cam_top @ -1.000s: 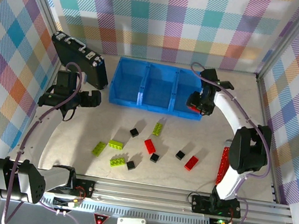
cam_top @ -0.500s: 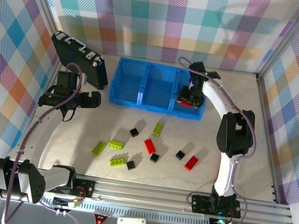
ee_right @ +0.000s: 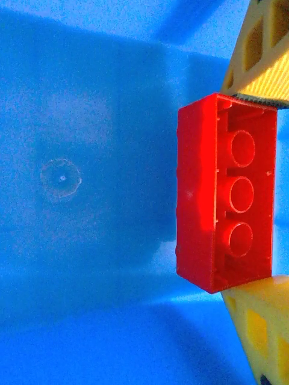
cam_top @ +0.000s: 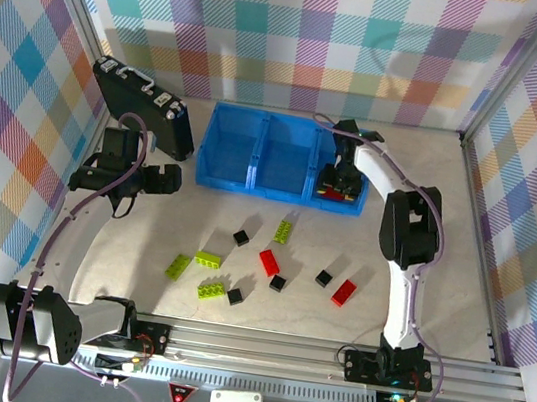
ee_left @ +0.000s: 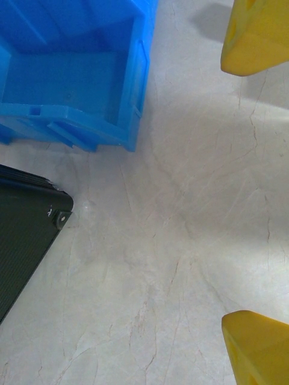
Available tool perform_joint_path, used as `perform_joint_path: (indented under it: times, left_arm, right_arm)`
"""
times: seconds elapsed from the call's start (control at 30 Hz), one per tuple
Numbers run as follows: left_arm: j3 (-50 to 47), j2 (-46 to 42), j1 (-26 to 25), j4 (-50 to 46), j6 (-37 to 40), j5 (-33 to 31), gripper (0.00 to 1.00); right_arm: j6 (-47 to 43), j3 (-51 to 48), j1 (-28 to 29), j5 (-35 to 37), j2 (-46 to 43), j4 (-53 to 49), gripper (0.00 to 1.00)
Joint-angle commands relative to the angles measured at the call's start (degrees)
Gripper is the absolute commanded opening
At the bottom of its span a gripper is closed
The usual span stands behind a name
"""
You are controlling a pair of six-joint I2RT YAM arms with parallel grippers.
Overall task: Sort the legos into containers by color
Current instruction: Place the lego in the container.
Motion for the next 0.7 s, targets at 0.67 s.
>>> perform_joint_path:
  times: [0.67]
  left_arm:
    - [0.49,-1.04,0.69,-0.64,0.02,0.55,1.0]
  right_arm:
    - [-0.1,4.59,-0.02,2.73,-0.74,-3.7,0.7]
